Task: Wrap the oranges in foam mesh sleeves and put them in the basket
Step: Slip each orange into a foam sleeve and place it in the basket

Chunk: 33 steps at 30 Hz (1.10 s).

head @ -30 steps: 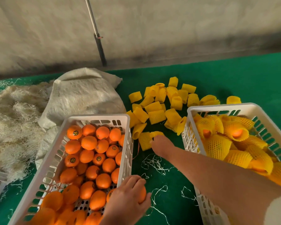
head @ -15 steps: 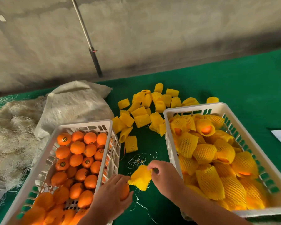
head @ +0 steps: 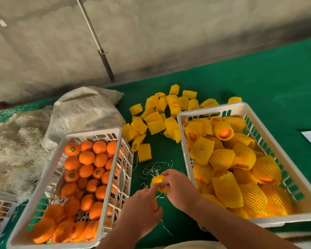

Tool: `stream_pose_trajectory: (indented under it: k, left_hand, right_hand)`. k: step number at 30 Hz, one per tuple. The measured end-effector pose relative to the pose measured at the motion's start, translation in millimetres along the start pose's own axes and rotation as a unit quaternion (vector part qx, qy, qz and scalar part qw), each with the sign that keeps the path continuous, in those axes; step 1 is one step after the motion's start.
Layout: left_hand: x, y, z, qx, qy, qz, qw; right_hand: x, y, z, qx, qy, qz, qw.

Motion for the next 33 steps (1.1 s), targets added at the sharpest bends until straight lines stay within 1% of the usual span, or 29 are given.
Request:
stream_pose_trajectory:
  k: [3, 5, 7, 9, 10, 12, 13, 14, 15, 17, 19, 22, 23, 25, 26, 27, 28, 29, 30, 32, 33]
  left_hand:
    - [4.2, 3.0, -0.4, -0.024, -0.032, -0.028, 0.999]
    - [4.4, 4.6, -2.2, -0.031, -0.030, -0.039, 0.998]
    - [1.7, 7.4, -3.9, -0.019, -0.022, -0.058, 0.998]
    - [1.1, 10.0, -4.7, 0.003, -0.020, -0.074, 0.997]
    - [0.5, 11.3, -4.6, 0.014, -0.021, -0.083, 0.996]
    - [-1.4, 13.0, -4.0, 0.031, -0.024, -0.103, 0.994]
    - [-2.5, 13.1, -3.5, 0.036, -0.024, -0.111, 0.993]
    - [-3.3, 12.6, -2.5, 0.038, -0.025, -0.117, 0.992]
    - [-4.0, 11.5, -0.8, 0.039, -0.025, -0.123, 0.991]
    - [-4.5, 8.5, 4.5, 0.034, -0.026, -0.127, 0.991]
    - [-5.6, 2.7, 8.8, 0.016, -0.019, -0.123, 0.992]
    - [-12.4, -6.5, 10.8, -0.051, -0.019, -0.083, 0.995]
    - [-15.6, -8.7, 10.1, -0.077, -0.024, -0.050, 0.996]
    - [-21.7, -13.1, 5.4, -0.134, -0.045, 0.057, 0.988]
    - [-25.3, -14.2, 1.0, -0.176, -0.068, 0.132, 0.973]
    - [-29.4, -14.2, -3.9, -0.229, -0.095, 0.215, 0.945]
    - [-32.7, -14.2, -8.6, -0.287, -0.122, 0.297, 0.903]
    - [-35.4, -13.9, -12.2, -0.340, -0.142, 0.367, 0.854]
    - [-37.2, -14.1, -14.5, -0.381, -0.151, 0.423, 0.808]
    - [-36.6, -15.4, -14.9, -0.430, -0.138, 0.524, 0.722]
    - [-35.3, -15.5, -14.2, -0.437, -0.127, 0.569, 0.685]
  right_hand:
    - [4.9, 0.2, -0.3, -0.017, -0.006, 0.012, 1.000]
    - [10.5, 3.1, -2.2, -0.029, -0.012, 0.032, 0.999]
    - [14.2, 5.5, -3.5, -0.041, -0.033, 0.065, 0.997]
    - [14.4, 3.2, -2.8, -0.015, -0.075, 0.062, 0.995]
    - [14.5, 1.6, -2.4, 0.014, -0.087, 0.044, 0.995]
    - [14.9, -0.5, -1.1, 0.021, -0.064, 0.059, 0.996]
    - [13.8, -0.7, -2.3, 0.028, -0.021, 0.066, 0.997]
    - [13.2, 0.3, -3.5, 0.037, 0.008, 0.078, 0.996]
    - [12.1, 0.4, -5.0, 0.060, 0.030, 0.064, 0.996]
    - [10.2, 0.5, -8.2, 0.095, 0.032, 0.027, 0.995]
    - [9.7, 2.4, -10.1, 0.099, 0.011, 0.015, 0.995]
    - [10.5, 4.6, -9.1, 0.080, -0.004, 0.040, 0.996]
    - [11.4, 4.3, -8.3, 0.069, -0.004, 0.047, 0.996]
    - [14.2, 2.6, -6.9, 0.048, -0.007, 0.056, 0.997]
    - [15.8, 1.7, -6.3, 0.040, -0.007, 0.060, 0.997]
    - [17.1, 0.8, -5.7, 0.033, -0.007, 0.062, 0.998]
    - [18.5, 0.2, -4.7, 0.027, -0.009, 0.059, 0.998]
    - [19.4, -0.7, -3.7, 0.021, -0.011, 0.055, 0.998]
    - [20.4, -1.3, -2.3, 0.015, -0.013, 0.049, 0.999]
    - [21.1, -3.4, 1.0, 0.005, -0.014, 0.037, 0.999]
    - [21.1, -4.6, 2.6, 0.000, -0.015, 0.033, 0.999]
Point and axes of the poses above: each hand's wrist, its own z-axis away from the middle knuckle, its own x-axis out of the palm, y = z × x, the point moved 1 cm from there along -z, towards the middle knuckle, and after that the axes turned 1 degree about -z, right-handed, at the moved point
